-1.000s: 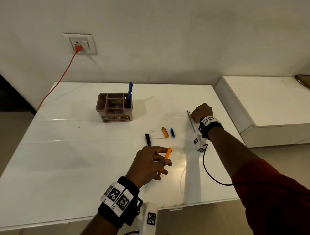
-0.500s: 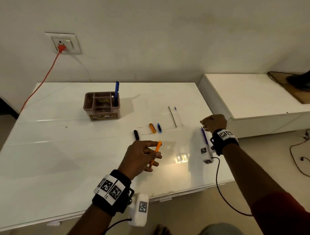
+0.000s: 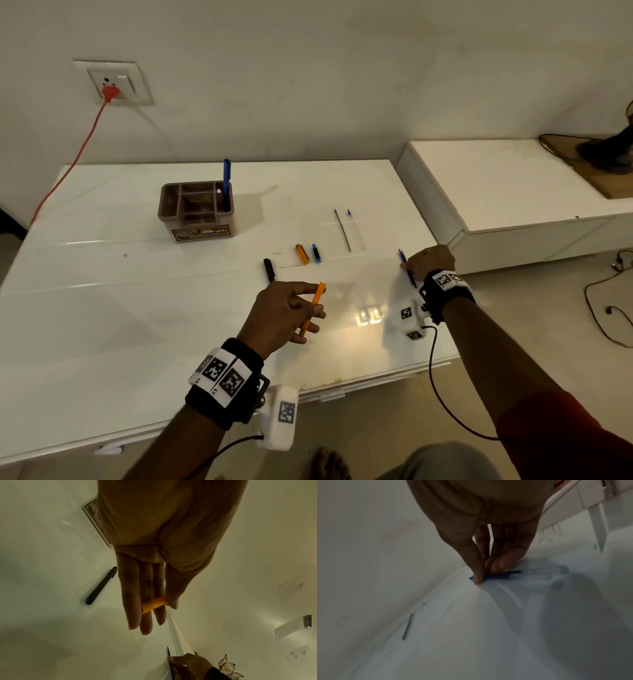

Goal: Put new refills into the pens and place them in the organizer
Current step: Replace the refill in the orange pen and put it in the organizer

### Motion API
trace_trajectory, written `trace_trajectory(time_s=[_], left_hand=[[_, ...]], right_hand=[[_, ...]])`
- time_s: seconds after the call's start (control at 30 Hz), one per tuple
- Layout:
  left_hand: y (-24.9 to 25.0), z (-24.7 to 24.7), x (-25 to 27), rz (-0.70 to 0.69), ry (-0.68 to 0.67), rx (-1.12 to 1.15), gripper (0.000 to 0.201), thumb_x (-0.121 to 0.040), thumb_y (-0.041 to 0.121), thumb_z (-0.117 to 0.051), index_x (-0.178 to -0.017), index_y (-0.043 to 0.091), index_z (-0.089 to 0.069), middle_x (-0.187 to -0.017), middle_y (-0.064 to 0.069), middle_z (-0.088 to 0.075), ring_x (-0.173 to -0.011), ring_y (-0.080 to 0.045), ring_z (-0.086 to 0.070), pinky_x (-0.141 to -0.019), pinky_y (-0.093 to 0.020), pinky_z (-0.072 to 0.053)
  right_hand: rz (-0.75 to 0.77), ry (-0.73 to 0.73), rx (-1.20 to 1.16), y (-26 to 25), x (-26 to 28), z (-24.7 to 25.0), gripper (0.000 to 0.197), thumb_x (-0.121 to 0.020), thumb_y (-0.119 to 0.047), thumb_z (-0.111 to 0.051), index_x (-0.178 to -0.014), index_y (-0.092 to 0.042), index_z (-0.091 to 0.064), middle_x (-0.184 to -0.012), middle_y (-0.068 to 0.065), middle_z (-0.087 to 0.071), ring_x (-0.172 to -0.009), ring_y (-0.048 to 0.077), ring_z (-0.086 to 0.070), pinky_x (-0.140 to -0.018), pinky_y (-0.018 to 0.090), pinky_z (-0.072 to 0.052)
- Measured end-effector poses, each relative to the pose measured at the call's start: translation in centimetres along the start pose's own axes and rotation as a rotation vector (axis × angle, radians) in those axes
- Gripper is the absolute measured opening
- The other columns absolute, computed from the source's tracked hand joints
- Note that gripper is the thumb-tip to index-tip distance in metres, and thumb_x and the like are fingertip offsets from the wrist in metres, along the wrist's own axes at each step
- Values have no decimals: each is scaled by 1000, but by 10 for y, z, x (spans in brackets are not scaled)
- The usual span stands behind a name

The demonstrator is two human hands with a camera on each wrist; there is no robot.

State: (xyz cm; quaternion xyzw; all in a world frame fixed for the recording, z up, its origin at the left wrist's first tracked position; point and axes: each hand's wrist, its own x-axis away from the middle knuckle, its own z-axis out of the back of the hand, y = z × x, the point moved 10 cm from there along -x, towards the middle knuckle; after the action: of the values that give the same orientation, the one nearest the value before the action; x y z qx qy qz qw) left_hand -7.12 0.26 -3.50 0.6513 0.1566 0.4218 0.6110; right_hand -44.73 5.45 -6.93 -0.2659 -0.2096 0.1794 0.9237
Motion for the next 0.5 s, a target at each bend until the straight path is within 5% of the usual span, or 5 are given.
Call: trace_trajectory(time_s=[0.1, 0.2, 0.27, 0.33, 0.5], left_hand=[[-1, 0, 0, 1, 2, -3, 35, -95, 18, -71, -129, 21, -67, -90, -3, -82, -78, -22, -80, -68, -41, -66], [-2, 1, 0, 2, 3, 1, 34, -95, 17, -70, -129, 22, -67, -90, -3, -82, -79, -22, -80, -69, -42, -66], [-1, 1, 1, 2, 5, 6, 34, -95, 17, -70, -128, 22, -68, -90, -3, -82, -79, -23, -80, -69, -42, -66], [1, 1, 1, -4, 5, 5, 35, -95, 17, -69, -129, 21, -67, -91, -3, -82, -80, -22, -80, -70, -42, -66], [1, 3, 2, -14, 7, 1, 35, -95, 18, -70, -130, 22, -67, -92, -4, -82, -80, -22, -80, -70, -42, -66]], right_hand=[[-4, -35, 31, -1, -3, 0, 37, -95, -50, -65, -85, -15, -73, -102, 3, -76, -95, 18, -72, -83, 18, -48], [-64, -62, 60, 10, -23, -9, 44, -78, -37, -87, -58, -10, -59, -80, 10, -71, -65, 21, -64, -75, 29, -59], [-68, -52, 94, 10, -28, -11, 43, -73, -36, -91, -59, -9, -60, -73, 9, -71, -64, 23, -66, -63, 29, -57], [-58, -100, 114, 5, -19, -12, 42, -77, -32, -88, -58, -9, -59, -76, 10, -70, -71, 25, -66, -72, 31, -59], [-41, -134, 22, 7, -19, -4, 23, -80, -13, -81, -100, -4, -72, -104, 15, -74, -94, 31, -73, -87, 42, -62]])
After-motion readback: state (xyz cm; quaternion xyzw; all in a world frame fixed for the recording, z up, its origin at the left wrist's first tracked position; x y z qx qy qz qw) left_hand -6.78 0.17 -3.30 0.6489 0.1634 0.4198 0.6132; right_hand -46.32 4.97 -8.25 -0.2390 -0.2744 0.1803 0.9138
